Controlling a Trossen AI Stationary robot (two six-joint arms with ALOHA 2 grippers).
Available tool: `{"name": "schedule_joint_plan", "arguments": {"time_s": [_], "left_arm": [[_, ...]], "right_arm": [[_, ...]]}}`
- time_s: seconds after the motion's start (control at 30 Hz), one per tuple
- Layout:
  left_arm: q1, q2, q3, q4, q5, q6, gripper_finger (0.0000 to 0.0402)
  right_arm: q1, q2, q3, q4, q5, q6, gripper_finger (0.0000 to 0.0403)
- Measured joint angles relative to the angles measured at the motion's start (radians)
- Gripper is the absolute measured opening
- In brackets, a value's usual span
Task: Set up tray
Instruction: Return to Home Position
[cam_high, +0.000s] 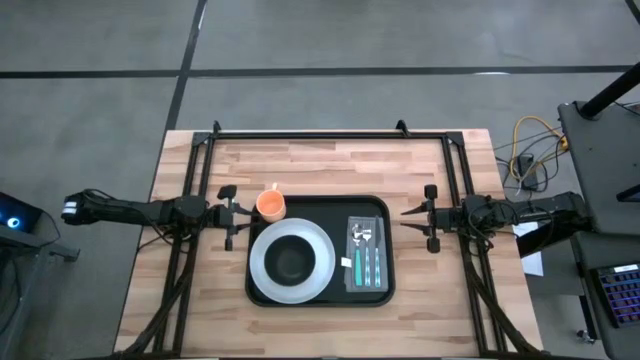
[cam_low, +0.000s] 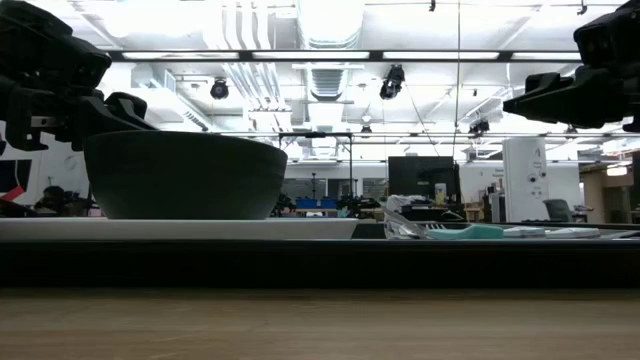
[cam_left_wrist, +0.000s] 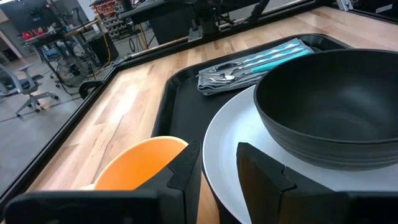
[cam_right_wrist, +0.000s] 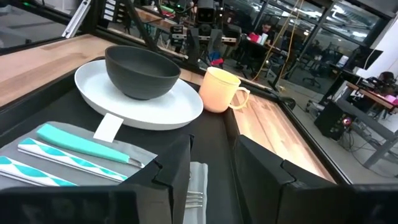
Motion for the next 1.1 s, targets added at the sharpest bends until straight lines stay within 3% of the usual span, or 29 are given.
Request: {"name": "schedule_joint_plan", "arguments": {"time_s": [1.1], "left_arm": [[0.0, 0.0, 0.0, 0.0, 0.0, 0.0, 0.0084]], "right_arm": [[0.0, 0.0, 0.0, 0.0, 0.0, 0.0, 0.0108]]}}
